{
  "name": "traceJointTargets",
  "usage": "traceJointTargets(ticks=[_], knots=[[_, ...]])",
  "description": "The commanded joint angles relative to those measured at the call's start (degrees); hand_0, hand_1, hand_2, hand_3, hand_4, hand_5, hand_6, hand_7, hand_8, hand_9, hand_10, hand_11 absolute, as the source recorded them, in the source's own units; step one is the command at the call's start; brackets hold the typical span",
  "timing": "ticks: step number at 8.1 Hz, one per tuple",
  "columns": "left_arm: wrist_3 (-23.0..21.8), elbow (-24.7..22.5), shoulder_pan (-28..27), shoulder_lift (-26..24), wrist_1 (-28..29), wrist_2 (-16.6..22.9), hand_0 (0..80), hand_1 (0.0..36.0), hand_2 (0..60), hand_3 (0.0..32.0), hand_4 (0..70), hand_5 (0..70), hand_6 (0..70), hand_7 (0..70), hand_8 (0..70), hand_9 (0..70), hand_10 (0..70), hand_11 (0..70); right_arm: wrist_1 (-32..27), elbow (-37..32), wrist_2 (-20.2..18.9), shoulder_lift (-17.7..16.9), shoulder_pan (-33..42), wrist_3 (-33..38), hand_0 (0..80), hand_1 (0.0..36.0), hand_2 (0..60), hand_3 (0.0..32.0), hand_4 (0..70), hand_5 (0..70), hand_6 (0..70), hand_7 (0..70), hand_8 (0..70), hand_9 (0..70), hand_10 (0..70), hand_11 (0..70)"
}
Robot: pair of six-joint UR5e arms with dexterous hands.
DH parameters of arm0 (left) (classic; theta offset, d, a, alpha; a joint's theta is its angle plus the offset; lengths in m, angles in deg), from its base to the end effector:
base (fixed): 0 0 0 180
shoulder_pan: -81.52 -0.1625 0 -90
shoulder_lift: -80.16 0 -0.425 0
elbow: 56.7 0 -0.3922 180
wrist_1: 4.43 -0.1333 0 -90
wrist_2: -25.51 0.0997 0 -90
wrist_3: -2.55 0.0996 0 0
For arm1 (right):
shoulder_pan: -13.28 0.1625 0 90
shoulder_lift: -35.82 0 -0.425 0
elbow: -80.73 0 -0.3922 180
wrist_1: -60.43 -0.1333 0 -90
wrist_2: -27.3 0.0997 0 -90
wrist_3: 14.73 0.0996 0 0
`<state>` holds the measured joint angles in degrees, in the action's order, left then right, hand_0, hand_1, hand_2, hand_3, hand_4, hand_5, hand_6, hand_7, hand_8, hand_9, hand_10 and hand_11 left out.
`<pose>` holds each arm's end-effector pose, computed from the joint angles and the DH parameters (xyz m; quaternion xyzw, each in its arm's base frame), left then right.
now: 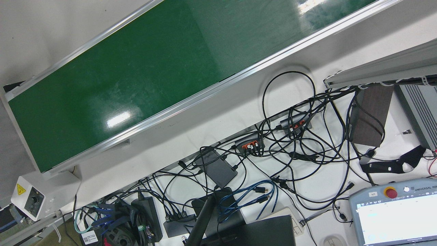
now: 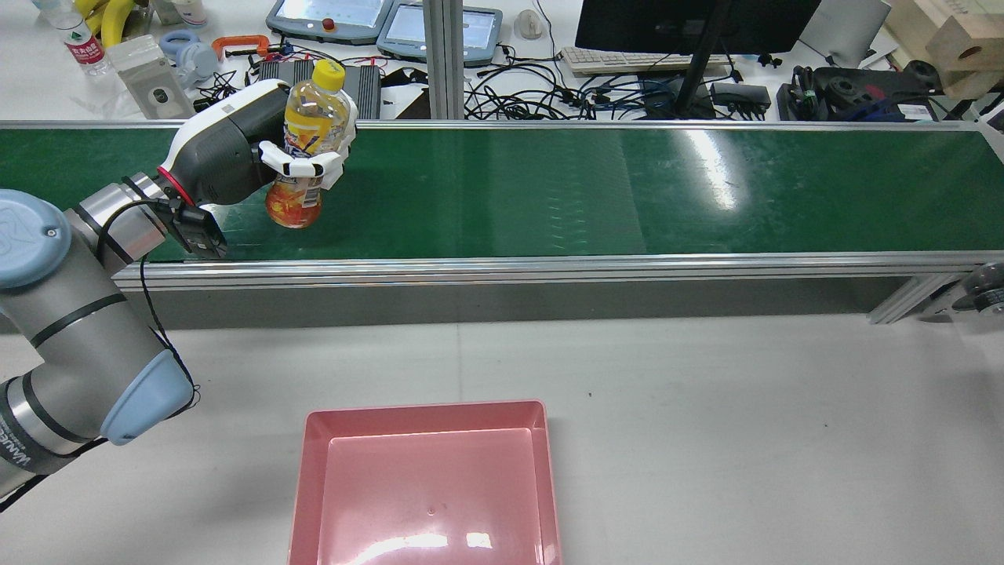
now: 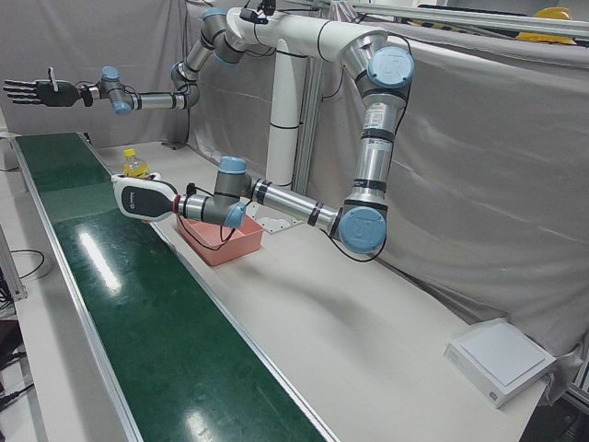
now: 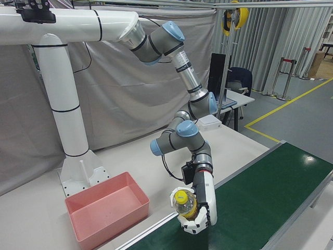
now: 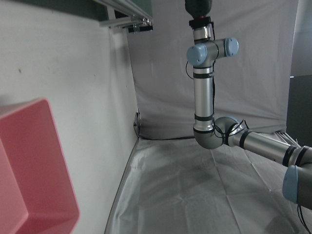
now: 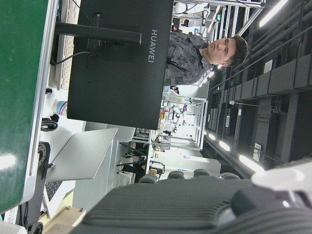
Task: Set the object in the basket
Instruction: 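Lift the bottle off the belt and carry it over the pink tray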
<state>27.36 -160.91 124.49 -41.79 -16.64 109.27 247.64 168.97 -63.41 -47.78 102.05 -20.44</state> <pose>0.3659 -0.5379 0.2676 -0.1448 0.8698 -0.4081 0.2363 0.1206 -0.5360 0.6572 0.0225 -0.6907 0.7212 0.0480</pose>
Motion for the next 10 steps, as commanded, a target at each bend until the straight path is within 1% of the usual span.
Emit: traceJointTargets(ticks=[1,2,3,4,5,6,7,8,9,10], knots=[[5.8,-7.0,-12.6,0.1,-5.4,0.0,46.5,30.6,60.0,0.0,36.9,61.5,52.7,70.0,58.5,70.0,65.1,70.0,0.0,0.0,0.0,-0.1,0.0,0.0,0.0,0.0,0.0,0.0,0.0,0.0,0.0,0.0,0.0,0.0,0.0,0.0],[6.6,-7.0,-16.0,0.1,-5.5,-0.1,46.4,30.0,60.0,0.0,37.5,60.9,52.8,70.0,57.3,70.0,63.8,70.0,0.0,0.0,0.0,0.0,0.0,0.0,0.0,0.0,0.0,0.0,0.0,0.0,0.0,0.0,0.0,0.0,0.0,0.0],[7.2,-7.0,-16.8,0.4,-5.4,-0.1,46.0,29.2,60.0,0.0,37.7,59.8,52.2,70.0,55.9,70.0,62.2,70.0,0.0,0.0,0.0,0.0,0.0,0.0,0.0,0.0,0.0,0.0,0.0,0.0,0.0,0.0,0.0,0.0,0.0,0.0],[7.3,-7.1,-17.4,1.0,-5.0,-0.2,45.8,27.7,60.0,0.0,37.3,57.6,50.6,69.2,53.5,70.0,59.1,70.0,0.0,0.0,0.0,-0.1,0.0,0.0,0.0,0.0,0.0,0.0,0.0,0.0,0.0,0.0,0.0,0.0,0.0,0.0],[7.3,-7.5,-17.6,1.0,-4.2,-0.3,46.4,22.4,60.0,0.0,34.9,48.3,42.0,58.4,45.8,63.0,51.1,70.0,0.0,0.0,0.0,0.0,0.0,0.0,0.0,0.0,0.0,0.0,0.0,0.0,0.0,0.0,0.0,0.0,0.0,0.0],[7.4,-8.5,-17.5,2.7,-4.0,-0.3,47.0,16.3,43.0,0.0,27.2,26.4,19.2,33.6,27.6,40.6,35.8,51.5,0.0,0.0,0.0,-0.1,-0.1,0.0,0.0,0.0,0.0,0.0,0.0,0.0,0.0,0.0,0.0,0.0,0.0,0.0],[7.4,-10.1,-17.4,5.8,-3.2,-0.3,47.0,15.6,29.8,0.0,16.1,17.2,8.7,18.6,15.6,23.4,27.5,41.2,0.0,0.0,0.0,-0.1,-0.1,0.0,0.0,0.0,0.0,0.0,0.0,0.0,0.0,0.0,0.0,0.0,0.0,0.0],[7.6,-11.1,-17.3,9.4,-1.2,-0.3,47.1,15.2,22.1,0.0,10.0,13.0,3.0,8.3,8.4,12.2,20.5,31.3,0.0,-0.1,0.0,-0.1,-0.1,0.0,0.0,0.0,0.0,0.0,0.0,0.0,0.0,0.0,0.0,0.0,0.0,0.0],[7.6,-11.3,-17.3,11.4,0.2,-0.2,48.1,17.0,20.5,0.0,7.2,8.2,0.2,3.9,2.7,4.7,12.3,19.6,0.0,-0.1,0.0,-0.1,-0.1,0.0,0.0,0.0,0.0,0.0,0.0,0.0,0.0,0.0,0.0,0.0,0.0,0.0],[7.6,-11.3,-17.4,11.8,0.5,-0.2,48.2,18.5,22.4,0.0,4.4,4.3,0.0,1.8,0.0,0.1,9.2,15.4,0.0,-0.1,0.0,-0.1,-0.1,-0.1,0.0,0.0,0.0,0.0,0.0,0.0,0.0,0.0,0.0,0.0,0.0,0.0]])
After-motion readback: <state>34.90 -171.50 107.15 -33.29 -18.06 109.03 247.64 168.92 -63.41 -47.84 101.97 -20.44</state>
